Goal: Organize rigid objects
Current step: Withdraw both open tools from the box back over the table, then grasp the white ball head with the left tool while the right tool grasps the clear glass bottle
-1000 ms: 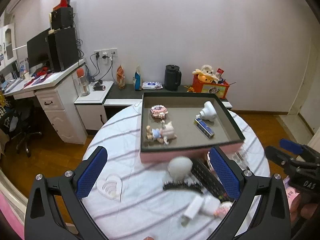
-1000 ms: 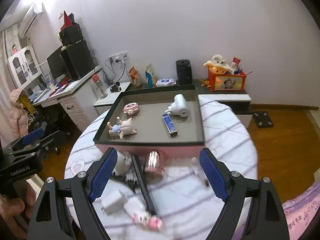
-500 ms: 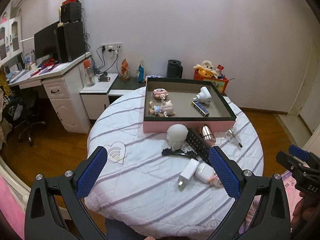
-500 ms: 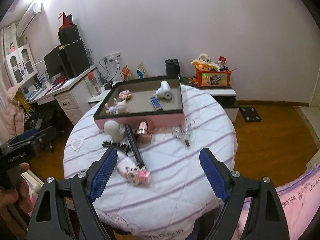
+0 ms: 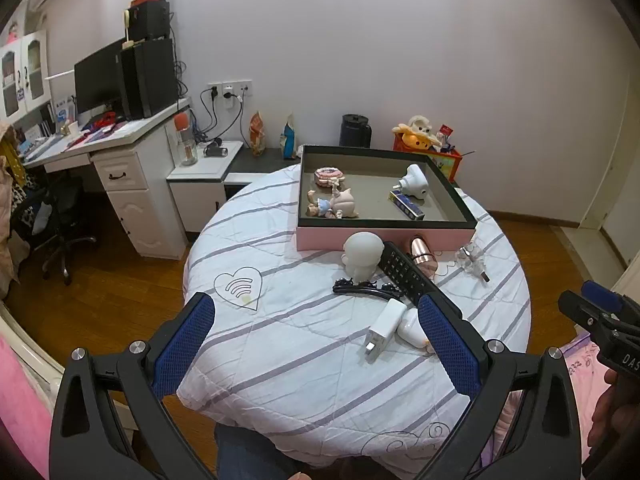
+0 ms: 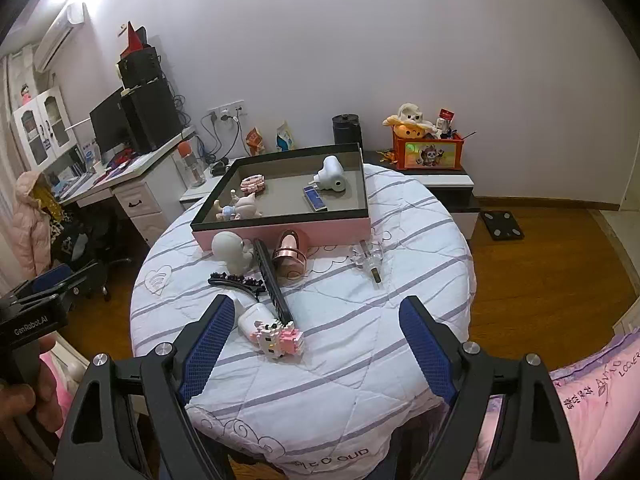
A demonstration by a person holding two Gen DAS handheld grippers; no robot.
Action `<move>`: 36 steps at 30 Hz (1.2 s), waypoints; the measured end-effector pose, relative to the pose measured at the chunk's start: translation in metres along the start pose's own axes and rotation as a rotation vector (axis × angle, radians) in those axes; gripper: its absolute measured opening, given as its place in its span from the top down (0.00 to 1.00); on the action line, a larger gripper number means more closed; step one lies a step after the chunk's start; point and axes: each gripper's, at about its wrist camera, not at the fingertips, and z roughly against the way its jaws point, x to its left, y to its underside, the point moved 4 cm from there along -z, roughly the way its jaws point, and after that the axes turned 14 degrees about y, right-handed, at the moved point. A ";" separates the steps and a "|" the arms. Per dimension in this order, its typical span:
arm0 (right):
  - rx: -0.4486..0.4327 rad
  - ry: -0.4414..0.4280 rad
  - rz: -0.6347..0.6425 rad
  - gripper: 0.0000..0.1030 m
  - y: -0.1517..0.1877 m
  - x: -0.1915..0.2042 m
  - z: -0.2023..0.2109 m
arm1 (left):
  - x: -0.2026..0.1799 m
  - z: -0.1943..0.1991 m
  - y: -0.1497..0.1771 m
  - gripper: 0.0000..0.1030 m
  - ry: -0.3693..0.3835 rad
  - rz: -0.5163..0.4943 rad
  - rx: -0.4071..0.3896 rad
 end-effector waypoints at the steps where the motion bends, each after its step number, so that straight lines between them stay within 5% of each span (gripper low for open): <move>1: 0.000 0.000 -0.001 0.17 0.000 0.000 0.000 | 0.000 0.000 0.000 0.00 0.000 0.001 0.000; 22: 0.042 0.016 -0.007 0.17 0.002 -0.003 -0.016 | 0.004 -0.025 0.007 0.00 0.012 0.013 0.044; 36: 0.145 0.098 -0.010 0.17 0.001 -0.023 -0.100 | 0.009 -0.130 -0.001 0.00 0.034 0.030 0.139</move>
